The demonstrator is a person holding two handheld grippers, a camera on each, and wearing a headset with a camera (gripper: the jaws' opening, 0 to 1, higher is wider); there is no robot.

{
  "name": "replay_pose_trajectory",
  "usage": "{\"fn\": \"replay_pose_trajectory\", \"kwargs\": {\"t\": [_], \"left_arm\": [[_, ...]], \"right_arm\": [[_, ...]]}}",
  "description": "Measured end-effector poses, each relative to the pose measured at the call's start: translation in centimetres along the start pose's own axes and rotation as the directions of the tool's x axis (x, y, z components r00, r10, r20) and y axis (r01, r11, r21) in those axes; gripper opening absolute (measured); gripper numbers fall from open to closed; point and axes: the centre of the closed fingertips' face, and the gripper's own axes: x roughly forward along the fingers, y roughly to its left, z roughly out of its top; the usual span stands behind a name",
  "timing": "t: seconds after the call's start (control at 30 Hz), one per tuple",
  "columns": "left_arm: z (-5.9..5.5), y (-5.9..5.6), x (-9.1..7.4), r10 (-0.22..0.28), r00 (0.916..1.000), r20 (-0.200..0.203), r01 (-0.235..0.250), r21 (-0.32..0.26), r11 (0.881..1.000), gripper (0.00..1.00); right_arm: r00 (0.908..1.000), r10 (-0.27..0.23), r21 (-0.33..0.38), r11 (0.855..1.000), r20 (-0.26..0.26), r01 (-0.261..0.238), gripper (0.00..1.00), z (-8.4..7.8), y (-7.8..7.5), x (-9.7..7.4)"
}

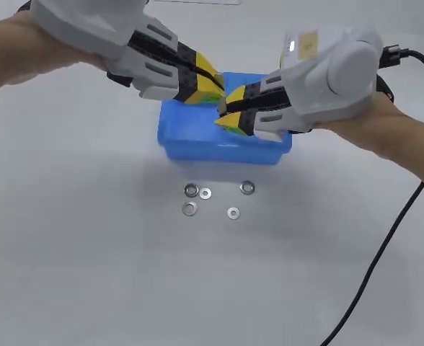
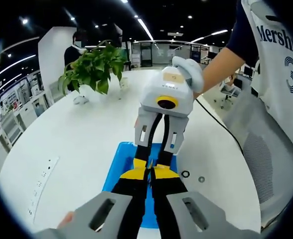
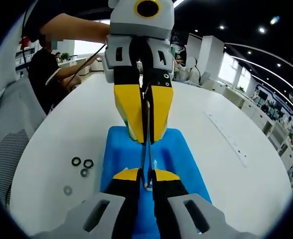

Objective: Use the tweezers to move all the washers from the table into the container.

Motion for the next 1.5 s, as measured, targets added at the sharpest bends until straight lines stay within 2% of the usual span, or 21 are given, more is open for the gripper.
{"fn": "replay_pose_trajectory", "kwargs": {"t": [0.2,0.43,0.57,0.63,0.7,0.83,1.2,1.33,1.5], "left_arm": [[-0.2,-0.2,0.5,-0.011,0.9999,-0.007,0.011,-0.005,1.000,0.06],[0.0,0.0,0.6,-0.002,1.0000,-0.004,0.002,-0.004,1.000,0.06],[0.0,-0.1,0.6,-0.003,1.0000,-0.008,0.003,0.002,1.000,0.06],[0.1,-0.1,0.6,-0.002,1.0000,-0.008,0.003,0.007,1.000,0.06],[0.1,-0.1,0.7,-0.001,0.9999,-0.011,0.001,0.016,1.000,0.06],[0.2,-0.4,0.6,-0.004,0.9999,-0.017,0.005,0.026,1.000,0.06],[1.5,-0.4,-0.7,0.021,0.9998,0.000,-0.021,0.054,0.998,0.06],[1.8,-0.9,-1.1,0.022,0.9997,-0.006,-0.022,0.065,0.998,0.06],[2.7,-1.7,-2.0,0.033,0.9994,0.006,-0.033,0.079,0.996,0.06]], "right_arm": [[0.9999,0.005,0.013,1.000,-0.009,-0.004,0.10,-0.8,0.0,0.1],[1.0000,-0.008,0.026,1.000,-0.005,0.008,0.11,-0.8,-0.2,-0.2],[0.9996,-0.022,0.042,0.999,0.014,0.022,0.17,-0.3,-0.5,-0.3],[0.9995,-0.020,0.036,0.999,0.027,0.019,0.16,0.0,-0.5,-0.4],[0.9997,0.004,0.044,0.999,0.025,-0.005,0.11,0.0,-0.1,-0.4],[0.9998,-0.002,0.025,1.000,0.022,0.002,0.11,0.1,0.0,-0.3],[0.9983,-0.028,0.010,1.000,0.051,0.027,0.10,1.8,-0.2,-1.1],[0.9985,-0.025,-0.004,1.000,0.048,0.025,0.10,2.3,0.3,-1.3],[0.9978,-0.033,-0.010,0.999,0.057,0.034,0.08,2.9,0.7,-2.1]]}}
